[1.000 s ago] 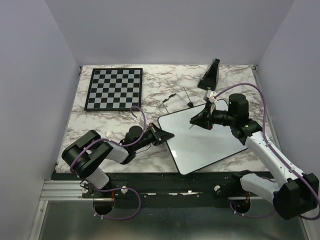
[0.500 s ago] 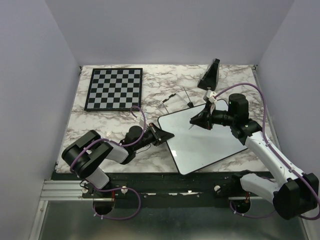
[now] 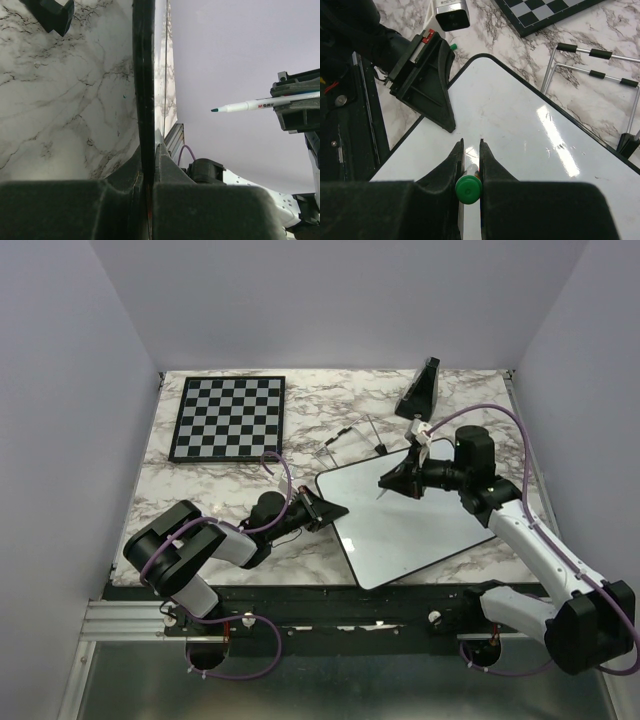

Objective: Write a sentence on the whiteboard

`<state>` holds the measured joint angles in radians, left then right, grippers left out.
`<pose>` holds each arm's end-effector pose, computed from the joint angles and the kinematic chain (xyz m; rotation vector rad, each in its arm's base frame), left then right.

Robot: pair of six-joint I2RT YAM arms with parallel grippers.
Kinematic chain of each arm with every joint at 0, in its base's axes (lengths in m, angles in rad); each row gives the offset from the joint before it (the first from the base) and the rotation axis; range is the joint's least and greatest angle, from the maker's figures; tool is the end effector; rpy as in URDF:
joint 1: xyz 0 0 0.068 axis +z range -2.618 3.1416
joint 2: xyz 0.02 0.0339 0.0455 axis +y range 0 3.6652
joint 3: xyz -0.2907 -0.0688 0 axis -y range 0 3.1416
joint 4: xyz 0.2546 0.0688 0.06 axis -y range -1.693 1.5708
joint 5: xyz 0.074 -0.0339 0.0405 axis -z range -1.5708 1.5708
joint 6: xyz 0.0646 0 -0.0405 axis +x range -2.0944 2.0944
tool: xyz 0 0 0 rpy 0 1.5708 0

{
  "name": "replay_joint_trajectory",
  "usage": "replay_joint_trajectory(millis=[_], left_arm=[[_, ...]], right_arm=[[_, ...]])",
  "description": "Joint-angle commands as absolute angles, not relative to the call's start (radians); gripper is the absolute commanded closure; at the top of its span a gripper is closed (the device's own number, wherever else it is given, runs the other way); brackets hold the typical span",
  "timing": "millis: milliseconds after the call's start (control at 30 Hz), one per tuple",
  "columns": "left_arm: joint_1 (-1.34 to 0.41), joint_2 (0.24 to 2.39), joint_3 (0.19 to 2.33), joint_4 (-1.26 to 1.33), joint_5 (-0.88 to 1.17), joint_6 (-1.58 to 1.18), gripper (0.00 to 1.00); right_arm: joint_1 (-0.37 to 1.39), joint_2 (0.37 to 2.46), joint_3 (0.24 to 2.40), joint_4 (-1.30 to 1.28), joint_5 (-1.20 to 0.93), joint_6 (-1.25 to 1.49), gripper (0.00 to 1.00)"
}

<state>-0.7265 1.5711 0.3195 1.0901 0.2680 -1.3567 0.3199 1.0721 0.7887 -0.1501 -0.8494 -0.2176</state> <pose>0.2065 -0.2064 0.1594 -0.4160 2.0420 -1.6605 0.2202 0.1241 0.3062 -1.0228 1.6679 0.9103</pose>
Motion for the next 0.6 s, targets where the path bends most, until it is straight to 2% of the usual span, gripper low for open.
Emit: replay_joint_trajectory(millis=[0, 233, 567], left_arm=[[-0.730, 1.559, 0.331, 1.106, 0.321, -1.273, 1.00], [-0.730, 1.526, 0.331, 1.062, 0.314, -1.241, 1.00], [-0.732, 1.517, 0.337, 1.046, 0.318, -1.221, 1.00]], right_arm=[[0.324, 1.112, 0.834, -0.138, -0.894, -0.242, 1.00], [0.324, 1.170, 0.870, -0.060, -0.908, -0.230, 1.00], [0.367, 1.183, 0.796, 0.173, -0.769, -0.094, 0.99]])
